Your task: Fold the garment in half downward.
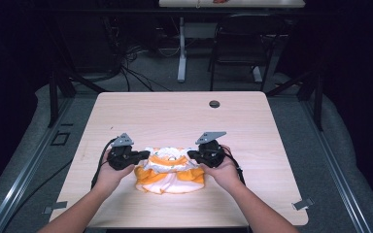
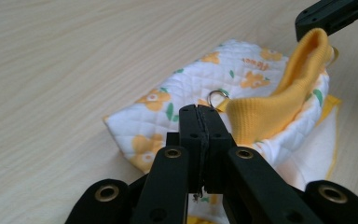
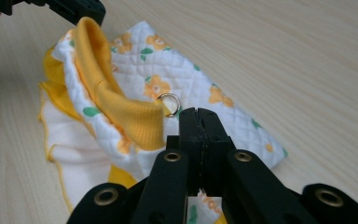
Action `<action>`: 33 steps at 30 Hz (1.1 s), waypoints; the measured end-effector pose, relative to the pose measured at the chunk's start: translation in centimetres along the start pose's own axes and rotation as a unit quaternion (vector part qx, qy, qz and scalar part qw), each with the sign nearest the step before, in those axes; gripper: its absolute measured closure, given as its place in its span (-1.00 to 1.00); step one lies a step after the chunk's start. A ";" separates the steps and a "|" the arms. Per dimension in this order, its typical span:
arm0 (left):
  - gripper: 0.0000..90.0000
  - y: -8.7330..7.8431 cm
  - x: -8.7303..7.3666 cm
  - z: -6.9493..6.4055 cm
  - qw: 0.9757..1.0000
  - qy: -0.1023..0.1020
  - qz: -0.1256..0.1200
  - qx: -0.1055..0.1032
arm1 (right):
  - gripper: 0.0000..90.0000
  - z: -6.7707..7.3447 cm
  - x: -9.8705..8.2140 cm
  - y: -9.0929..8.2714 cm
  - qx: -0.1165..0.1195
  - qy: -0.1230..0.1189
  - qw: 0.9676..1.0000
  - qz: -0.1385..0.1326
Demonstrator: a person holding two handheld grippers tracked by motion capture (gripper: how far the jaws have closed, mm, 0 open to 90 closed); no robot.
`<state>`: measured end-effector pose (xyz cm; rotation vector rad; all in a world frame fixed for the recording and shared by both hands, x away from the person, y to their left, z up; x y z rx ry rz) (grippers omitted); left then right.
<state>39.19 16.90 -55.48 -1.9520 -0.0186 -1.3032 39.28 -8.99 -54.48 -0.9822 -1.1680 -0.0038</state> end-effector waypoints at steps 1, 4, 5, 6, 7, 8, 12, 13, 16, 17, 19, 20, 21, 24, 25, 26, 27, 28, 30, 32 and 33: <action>0.99 0.1 -0.2 -0.3 1.000 0.004 0.004 -0.003 | 0.99 0.2 -0.2 0.2 0.005 -0.003 1.000 0.005; 0.99 0.3 -0.7 -1.0 1.000 0.008 0.010 -0.015 | 0.99 0.9 -0.8 0.5 0.018 -0.011 1.000 0.015; 0.99 0.3 -0.7 -1.0 1.000 0.008 0.010 -0.015 | 0.99 0.9 -0.8 0.5 0.018 -0.011 1.000 0.015; 0.99 0.3 -1.1 -1.3 1.000 0.012 0.013 -0.020 | 0.99 1.4 -1.0 0.5 0.026 -0.016 0.999 0.017; 0.99 0.3 -1.1 -1.3 1.000 0.012 0.013 -0.020 | 0.99 1.6 -1.1 0.4 0.028 -0.018 0.999 0.016; 0.99 0.3 -1.5 -1.7 0.999 0.011 0.017 -0.025 | 0.99 1.9 -1.1 0.3 0.032 -0.021 0.999 0.018; 0.99 0.3 -2.5 -2.3 0.999 0.019 0.025 -0.028 | 0.99 2.8 -1.8 0.2 0.041 -0.030 0.998 0.024; 0.99 0.4 -2.7 -2.4 0.999 0.021 0.028 -0.027 | 0.99 2.9 -2.0 0.2 0.042 -0.034 0.998 0.029; 0.99 0.5 -3.5 -2.9 0.999 0.031 0.037 -0.025 | 0.99 3.4 -2.9 0.2 0.048 -0.034 0.998 0.036; 0.99 0.6 -3.8 -3.1 0.998 0.034 0.040 -0.025 | 0.99 3.5 -3.1 0.3 0.048 -0.037 0.997 0.039; 0.99 0.8 -4.3 -3.4 0.998 0.037 0.046 -0.021 | 0.99 3.9 -3.7 0.4 0.046 -0.040 0.997 0.044; 0.99 0.9 -4.5 -3.4 0.998 0.037 0.046 -0.020 | 0.99 4.0 -4.0 0.5 0.048 -0.045 0.997 0.048; 0.99 1.0 -4.7 -3.5 0.998 0.037 0.046 -0.021 | 0.99 4.1 -4.3 0.6 0.046 -0.046 0.997 0.049; 0.98 1.0 -5.0 -3.5 0.999 0.028 0.040 -0.023 | 0.99 4.3 -5.0 0.7 0.049 -0.045 0.996 0.055; 0.98 1.1 -5.1 -3.4 0.999 0.024 0.039 -0.024 | 0.99 4.3 -5.1 0.8 0.050 -0.042 0.996 0.052; 0.98 1.1 -5.2 -3.4 0.999 0.022 0.037 -0.024 | 0.99 4.3 -5.4 0.9 0.050 -0.039 0.996 0.054; 0.98 1.1 -5.3 -3.3 0.999 0.020 0.037 -0.024 | 0.99 4.3 -5.6 1.0 0.050 -0.038 0.996 0.057; 0.98 1.2 -5.4 -3.3 0.999 0.016 0.033 -0.025 | 0.99 4.3 -5.8 1.1 0.050 -0.036 0.997 0.055; 0.98 1.2 -5.6 -3.2 0.999 0.012 0.028 -0.028 | 1.00 4.4 -6.3 1.3 0.047 -0.038 0.997 0.057; 0.99 1.2 -5.8 -3.1 0.999 0.010 0.024 -0.030 | 1.00 4.3 -6.6 1.2 0.042 -0.040 0.997 0.055; 0.99 1.2 -5.9 -3.0 0.999 0.010 0.020 -0.030 | 1.00 4.3 -6.8 1.2 0.045 -0.033 0.997 0.055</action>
Point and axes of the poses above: each handheld gripper's, and its own axes: y roughly forward along the jaws, x roughly out of its top, z roughly to its left, the point moved 4 cm from there along y, roughly forward along the jaws, and after that the axes turned 3 degrees about -x, right-handed, at the moved point
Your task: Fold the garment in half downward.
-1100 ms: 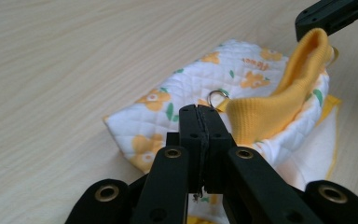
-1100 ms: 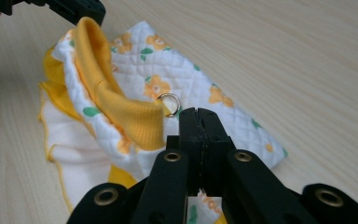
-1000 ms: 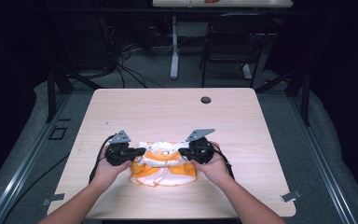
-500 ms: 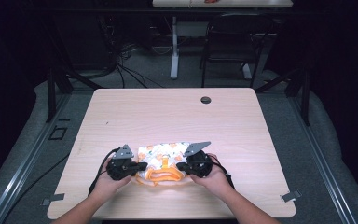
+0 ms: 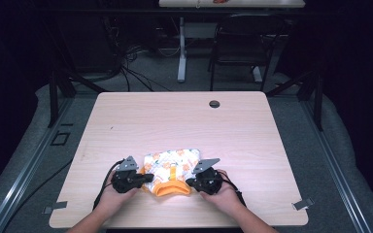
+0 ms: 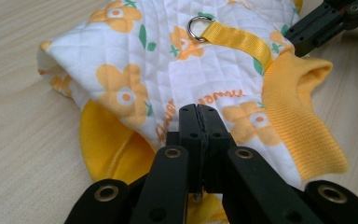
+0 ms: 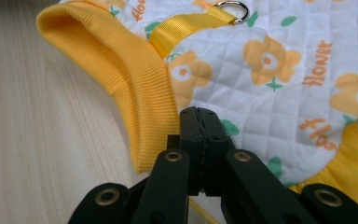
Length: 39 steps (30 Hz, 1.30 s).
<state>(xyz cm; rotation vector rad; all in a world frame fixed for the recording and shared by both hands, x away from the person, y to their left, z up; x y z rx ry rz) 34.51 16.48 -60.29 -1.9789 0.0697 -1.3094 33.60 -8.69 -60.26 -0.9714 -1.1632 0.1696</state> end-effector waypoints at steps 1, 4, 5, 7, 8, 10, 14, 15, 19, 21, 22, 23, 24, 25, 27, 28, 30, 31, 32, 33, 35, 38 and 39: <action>0.99 0.0 -0.1 0.0 1.000 0.000 -0.001 0.000 | 1.00 -0.1 -0.1 0.0 0.004 0.008 1.000 -0.004; 0.99 0.0 -0.1 -0.2 1.000 0.016 0.004 0.007 | 1.00 -0.3 -0.3 0.0 0.008 0.020 1.000 -0.006; 0.99 0.0 -0.1 -0.2 1.000 0.016 0.004 0.009 | 1.00 -0.2 -0.3 0.0 0.004 0.019 1.000 -0.007; 0.99 0.0 -0.1 -0.3 1.000 0.017 0.004 0.011 | 1.00 -0.1 -0.3 0.0 0.001 0.016 1.000 -0.006; 0.99 0.1 0.0 -0.4 1.000 0.023 0.006 0.016 | 1.00 0.0 -0.2 0.0 -0.006 0.006 1.000 -0.004; 0.99 0.1 0.0 -0.4 1.000 0.023 0.006 0.019 | 1.00 0.0 -0.2 0.1 -0.006 0.009 1.000 -0.006; 1.00 0.2 0.0 -0.3 1.000 0.017 0.005 0.017 | 1.00 -0.1 -0.2 0.1 -0.004 0.011 1.000 -0.009; 1.00 0.2 0.0 -0.3 1.000 0.018 0.008 0.014 | 1.00 -0.1 -0.2 0.1 -0.004 0.011 1.000 -0.008; 1.00 0.2 0.1 -0.2 1.000 0.017 0.005 0.017 | 1.00 -0.1 -0.2 0.1 -0.007 0.011 1.000 -0.006; 1.00 0.3 0.2 -0.1 1.000 0.014 0.005 0.020 | 1.00 -0.1 -0.1 0.1 -0.010 0.013 1.000 -0.007; 1.00 0.3 0.2 0.0 1.000 0.012 0.007 0.020 | 1.00 -0.1 -0.1 0.1 -0.010 0.011 1.000 -0.006; 1.00 0.4 0.3 0.1 1.000 0.013 0.004 0.023 | 1.00 -0.2 0.0 0.2 -0.009 0.014 1.000 -0.007; 1.00 0.4 0.3 0.1 1.000 0.013 0.004 0.023 | 1.00 -0.2 0.0 0.2 -0.009 0.014 1.000 -0.007; 1.00 0.5 0.4 0.4 1.000 0.005 0.002 0.022 | 1.00 -0.4 0.0 0.3 -0.011 0.017 1.000 -0.007; 1.00 0.6 0.5 0.6 1.000 0.002 0.000 0.020 | 1.00 -0.5 0.1 0.4 -0.012 0.021 1.000 -0.011; 1.00 0.6 0.5 0.6 1.000 0.002 0.000 0.020 | 1.00 -0.6 0.2 0.4 -0.013 0.020 1.000 -0.009; 1.00 0.7 0.6 0.9 1.000 -0.004 -0.001 0.020 | 1.00 -0.8 0.2 0.5 -0.012 0.027 1.000 -0.011; 1.00 0.7 0.6 1.0 1.000 -0.008 -0.001 0.019 | 1.00 -0.9 0.3 0.5 -0.012 0.027 0.999 -0.013; 1.00 0.8 0.7 1.1 1.000 -0.009 -0.001 0.019 | 1.00 -1.0 0.3 0.5 -0.012 0.028 0.999 -0.011; 1.00 0.8 0.7 1.2 1.000 -0.008 -0.002 0.020 | 1.00 -1.1 0.4 0.6 -0.012 0.031 0.999 -0.013; 1.00 0.9 0.8 1.4 1.000 -0.015 -0.005 0.020 | 1.00 -1.3 0.4 0.7 -0.013 0.034 0.999 -0.014; 1.00 1.1 1.0 1.7 1.000 -0.021 -0.005 0.021 | 1.00 -1.7 0.5 0.8 -0.010 0.044 0.999 -0.017; 1.00 1.2 1.2 1.8 1.000 -0.017 -0.002 0.026 | 1.00 -1.8 0.5 0.9 -0.009 0.047 0.999 -0.019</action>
Point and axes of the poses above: each handheld gripper's, and its own axes: y roughly forward along the jaws, x roughly out of its top, z roughly to its left, the point moved 4 cm from there along y, roughly forward along the jaws, and after that the axes turned 3 degrees about -x, right-handed, at the moved point
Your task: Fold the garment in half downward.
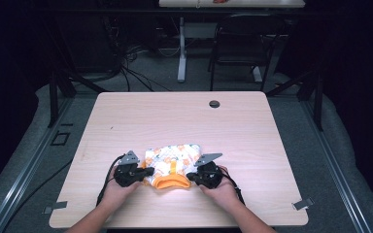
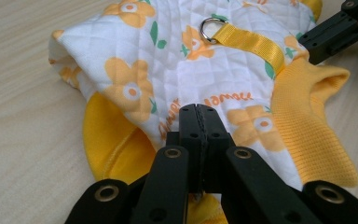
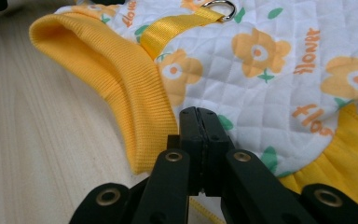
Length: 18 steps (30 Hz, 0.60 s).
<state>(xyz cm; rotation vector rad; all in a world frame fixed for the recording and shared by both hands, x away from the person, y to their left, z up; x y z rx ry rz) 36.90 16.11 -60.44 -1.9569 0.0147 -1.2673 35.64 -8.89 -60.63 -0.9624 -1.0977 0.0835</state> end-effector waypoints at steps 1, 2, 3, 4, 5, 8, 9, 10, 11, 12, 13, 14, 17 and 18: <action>1.00 0.1 0.2 0.0 1.000 0.003 0.004 0.004 | 1.00 -0.2 0.0 0.0 0.002 0.000 1.000 0.000; 1.00 0.3 0.4 0.1 1.000 0.005 0.006 0.006 | 1.00 -0.3 0.1 0.1 0.002 0.003 1.000 -0.004; 1.00 0.5 0.5 0.3 1.000 0.004 0.003 0.009 | 1.00 -0.4 0.1 0.1 0.002 0.007 1.000 -0.001; 1.00 0.5 0.5 0.3 1.000 0.004 0.003 0.009 | 1.00 -0.4 0.1 0.1 0.002 0.007 1.000 -0.001; 1.00 0.7 0.7 0.6 1.000 -0.007 -0.003 0.006 | 1.00 -0.7 0.4 0.1 -0.009 -0.004 1.000 0.007; 1.00 1.0 1.0 1.1 1.000 -0.023 -0.009 0.008 | 1.00 -1.3 0.8 0.4 -0.018 -0.004 1.000 0.008; 1.00 1.1 1.2 1.3 1.000 -0.021 -0.007 0.013 | 1.00 -1.5 0.9 0.5 -0.017 0.001 1.000 0.007; 1.00 1.2 1.4 1.5 1.000 -0.012 -0.004 0.021 | 1.00 -1.7 1.0 0.6 -0.019 0.005 1.000 0.004; 1.00 1.4 1.6 1.6 1.000 -0.009 -0.002 0.026 | 1.00 -1.9 1.2 0.7 -0.020 0.007 1.000 0.004; 1.00 1.5 1.7 1.7 0.999 -0.009 -0.005 0.031 | 1.00 -2.1 1.3 0.8 -0.024 0.010 1.000 0.003; 1.00 1.7 1.8 1.9 0.999 -0.012 -0.006 0.031 | 1.00 -2.3 1.5 0.9 -0.029 0.009 1.000 0.003; 1.00 1.8 2.0 2.1 0.999 -0.011 -0.005 0.035 | 1.00 -2.5 1.6 1.0 -0.034 0.006 0.999 0.004; 1.00 1.9 2.3 2.4 0.999 -0.013 -0.004 0.042 | 1.00 -2.9 1.8 1.3 -0.032 0.012 0.999 0.000; 1.00 2.1 2.5 2.7 0.999 -0.018 -0.007 0.046 | 1.00 -3.2 2.0 1.4 -0.037 0.018 0.999 -0.001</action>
Point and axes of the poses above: each handheld gripper's, and its own axes: y roughly forward along the jaws, x roughly out of its top, z roughly to its left, the point moved 4 cm from there along y, roughly forward along the jaws, and after that the axes turned 3 degrees about -x, right-handed, at the moved point
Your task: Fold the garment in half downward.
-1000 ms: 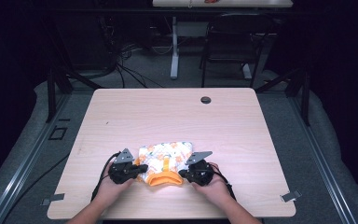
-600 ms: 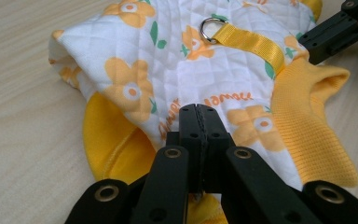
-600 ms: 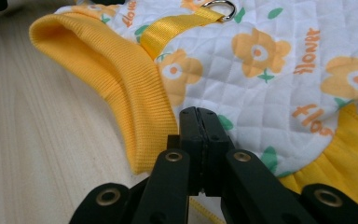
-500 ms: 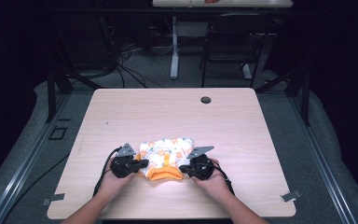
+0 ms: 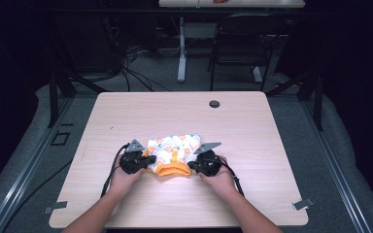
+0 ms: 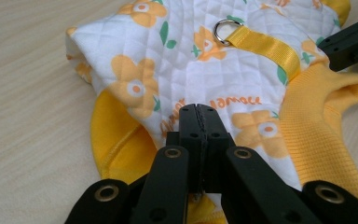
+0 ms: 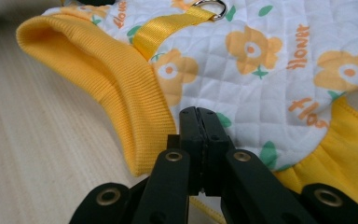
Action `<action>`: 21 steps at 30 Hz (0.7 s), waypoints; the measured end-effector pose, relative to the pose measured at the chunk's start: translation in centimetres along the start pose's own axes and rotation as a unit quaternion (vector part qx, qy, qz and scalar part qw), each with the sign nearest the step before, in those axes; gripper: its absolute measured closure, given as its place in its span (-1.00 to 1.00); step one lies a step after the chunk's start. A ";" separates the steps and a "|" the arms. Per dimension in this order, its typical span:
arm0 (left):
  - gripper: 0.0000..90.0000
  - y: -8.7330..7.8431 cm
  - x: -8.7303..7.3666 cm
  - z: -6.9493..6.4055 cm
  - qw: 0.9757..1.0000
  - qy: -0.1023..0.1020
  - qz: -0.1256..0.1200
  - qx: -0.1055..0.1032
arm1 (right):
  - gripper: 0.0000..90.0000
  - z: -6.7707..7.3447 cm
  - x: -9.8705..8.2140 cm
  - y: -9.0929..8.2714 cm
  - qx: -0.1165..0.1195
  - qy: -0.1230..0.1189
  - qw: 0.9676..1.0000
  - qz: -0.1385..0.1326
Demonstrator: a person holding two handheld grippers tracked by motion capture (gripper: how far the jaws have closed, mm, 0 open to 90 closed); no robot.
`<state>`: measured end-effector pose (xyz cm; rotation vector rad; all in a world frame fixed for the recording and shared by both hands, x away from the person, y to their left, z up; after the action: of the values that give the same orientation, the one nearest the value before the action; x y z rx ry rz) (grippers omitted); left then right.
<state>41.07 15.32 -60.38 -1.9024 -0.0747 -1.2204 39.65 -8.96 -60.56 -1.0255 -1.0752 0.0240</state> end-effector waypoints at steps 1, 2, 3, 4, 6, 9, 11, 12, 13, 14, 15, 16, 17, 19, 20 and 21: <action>1.00 0.1 0.0 0.2 1.000 -0.003 -0.003 0.000 | 1.00 -0.1 0.1 0.1 -0.002 0.004 1.000 -0.002; 1.00 0.2 0.1 0.4 1.000 -0.008 -0.006 0.001 | 1.00 -0.2 0.2 0.2 -0.004 0.001 1.000 -0.001; 1.00 0.2 0.1 0.5 1.000 -0.014 -0.010 0.000 | 1.00 -0.3 0.3 0.3 -0.005 0.002 1.000 -0.001; 1.00 0.3 0.2 0.7 1.000 -0.018 -0.012 0.001 | 1.00 -0.4 0.4 0.4 -0.010 0.002 1.000 -0.003; 1.00 0.4 0.3 0.9 1.000 -0.023 -0.012 0.002 | 1.00 -0.5 0.6 0.5 -0.012 0.001 1.000 -0.003; 1.00 0.6 0.6 1.0 1.000 -0.014 -0.006 0.012 | 1.00 -0.7 0.7 0.7 -0.014 0.007 1.000 -0.010; 1.00 0.7 0.8 1.0 1.000 -0.013 -0.003 0.016 | 1.00 -0.8 0.7 0.8 -0.013 0.010 1.000 -0.011; 0.99 0.7 0.8 1.0 1.000 -0.011 -0.002 0.017 | 0.99 -0.8 0.7 0.7 -0.014 0.012 1.000 -0.010; 0.99 0.7 0.9 1.0 1.000 -0.011 -0.001 0.018 | 0.99 -0.8 0.7 0.7 -0.014 0.014 1.000 -0.011; 0.97 0.5 1.0 0.9 1.000 -0.012 -0.002 0.020 | 0.96 -0.8 0.7 0.6 -0.013 0.015 1.000 -0.012; 0.93 0.5 1.0 0.9 1.000 -0.012 -0.002 0.020 | 0.94 -0.8 0.8 0.5 -0.011 0.017 1.000 -0.013; 0.91 0.2 1.2 0.8 1.000 -0.017 -0.006 0.017 | 0.94 -0.7 0.9 0.2 -0.010 0.020 1.000 -0.017; 0.91 -0.1 1.4 0.8 1.000 -0.013 -0.006 0.017 | 0.93 -0.6 1.0 0.0 -0.009 0.018 1.000 -0.017; 0.91 -0.3 1.5 0.7 1.000 -0.012 -0.005 0.017 | 0.92 -0.4 1.2 -0.6 -0.010 0.011 1.000 -0.018; 0.91 -0.8 1.7 0.4 1.000 -0.006 -0.005 0.016 | 0.92 -0.3 1.3 -0.9 -0.012 0.005 1.000 -0.020; 0.91 -1.1 1.9 0.3 1.000 -0.001 -0.007 0.017 | 0.92 -0.2 1.4 -1.2 -0.015 0.000 1.000 -0.022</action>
<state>41.79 15.49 -58.32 -1.8759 -0.1090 -1.2201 40.04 -9.11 -58.76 -1.0289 -1.1008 -0.0269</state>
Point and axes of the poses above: each handheld gripper's, and its own axes: y roughly forward along the jaws, x roughly out of its top, z roughly to its left, the point moved 4 cm from there along y, roughly forward along the jaws, and after that the axes turned 3 degrees about -x, right-handed, at the moved point
